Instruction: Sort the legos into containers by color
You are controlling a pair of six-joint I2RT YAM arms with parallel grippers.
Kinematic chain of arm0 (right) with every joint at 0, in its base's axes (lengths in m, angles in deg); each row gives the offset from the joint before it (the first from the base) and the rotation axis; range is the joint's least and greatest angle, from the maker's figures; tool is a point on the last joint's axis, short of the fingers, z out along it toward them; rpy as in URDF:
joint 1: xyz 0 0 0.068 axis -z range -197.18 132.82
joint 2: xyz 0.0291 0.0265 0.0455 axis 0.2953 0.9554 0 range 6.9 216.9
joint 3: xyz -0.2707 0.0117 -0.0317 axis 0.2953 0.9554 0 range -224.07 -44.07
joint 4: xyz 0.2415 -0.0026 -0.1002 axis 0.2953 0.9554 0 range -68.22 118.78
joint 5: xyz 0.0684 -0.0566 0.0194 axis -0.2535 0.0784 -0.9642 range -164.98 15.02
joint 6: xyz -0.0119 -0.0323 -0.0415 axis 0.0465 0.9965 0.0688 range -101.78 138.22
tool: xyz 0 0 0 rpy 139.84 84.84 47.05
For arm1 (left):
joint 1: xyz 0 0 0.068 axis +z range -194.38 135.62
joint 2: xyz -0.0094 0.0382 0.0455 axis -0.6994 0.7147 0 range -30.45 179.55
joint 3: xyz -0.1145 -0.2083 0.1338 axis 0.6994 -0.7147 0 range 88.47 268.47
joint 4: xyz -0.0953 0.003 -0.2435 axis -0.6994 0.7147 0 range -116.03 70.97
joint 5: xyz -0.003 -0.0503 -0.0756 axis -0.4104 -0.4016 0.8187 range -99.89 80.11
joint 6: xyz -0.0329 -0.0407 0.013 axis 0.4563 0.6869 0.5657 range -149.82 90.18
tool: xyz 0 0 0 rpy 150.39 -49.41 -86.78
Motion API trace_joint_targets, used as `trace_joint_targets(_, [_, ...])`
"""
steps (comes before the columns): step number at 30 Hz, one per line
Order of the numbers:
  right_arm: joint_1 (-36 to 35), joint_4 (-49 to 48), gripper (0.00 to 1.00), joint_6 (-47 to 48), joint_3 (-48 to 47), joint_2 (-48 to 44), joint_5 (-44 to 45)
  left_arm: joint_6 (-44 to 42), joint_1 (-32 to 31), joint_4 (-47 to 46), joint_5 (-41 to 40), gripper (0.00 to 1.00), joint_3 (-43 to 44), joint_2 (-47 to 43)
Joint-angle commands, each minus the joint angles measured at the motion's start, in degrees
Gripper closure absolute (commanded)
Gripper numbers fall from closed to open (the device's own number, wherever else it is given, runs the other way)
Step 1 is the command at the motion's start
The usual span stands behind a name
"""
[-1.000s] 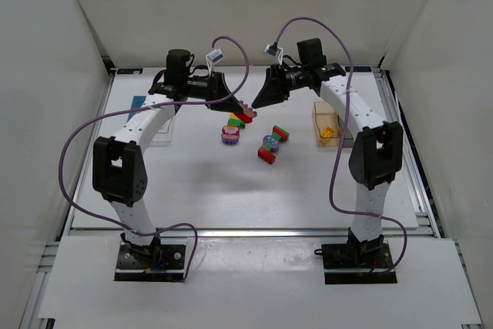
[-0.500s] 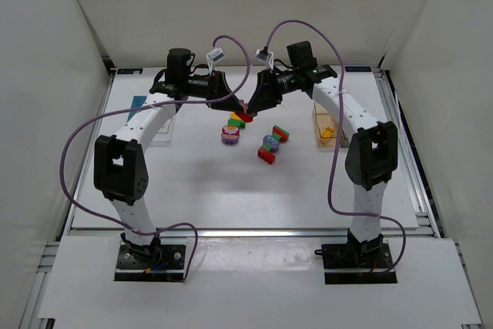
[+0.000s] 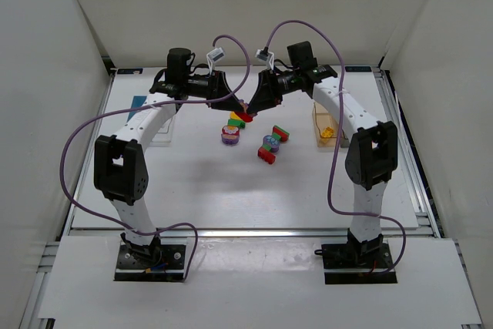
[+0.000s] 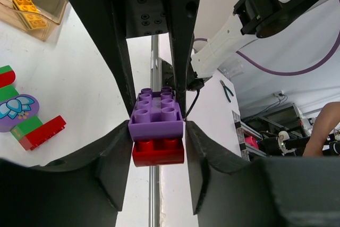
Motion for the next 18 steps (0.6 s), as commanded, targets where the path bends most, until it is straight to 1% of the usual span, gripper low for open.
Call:
trace_joint_targets(1, [-0.3,-1.8,1.0,-0.7,-2.5,0.0,-1.0,-0.6,-0.5,-0.3,0.9,0.45,0.5,-0.9])
trace_joint_targets(6, [-0.3,-4.4,1.0,-3.4,-2.7,0.2,-1.4,-0.7,-0.6,-0.4,0.7,0.43,0.0,-1.1])
trace_joint_targets(11, [-0.4,-5.8,1.0,-4.8,-3.0,0.4,-2.0,-0.6,-0.6,-0.2,0.9,0.45,-0.3,-1.2])
trace_joint_targets(14, [-0.4,-6.1,1.0,-4.9,-3.0,0.3,-2.1,-0.6,-0.7,-0.2,1.1,0.48,-0.6,-1.2])
trace_joint_targets(17, [-0.4,-6.1,1.0,-4.9,-2.9,0.3,-2.1,-0.7,-0.7,-0.2,1.2,0.54,-0.9,-1.4])
trace_joint_targets(18, [-0.3,-6.2,1.0,-4.9,-3.0,0.3,-2.1,-0.8,-0.7,-0.1,1.2,0.58,-1.1,-1.4])
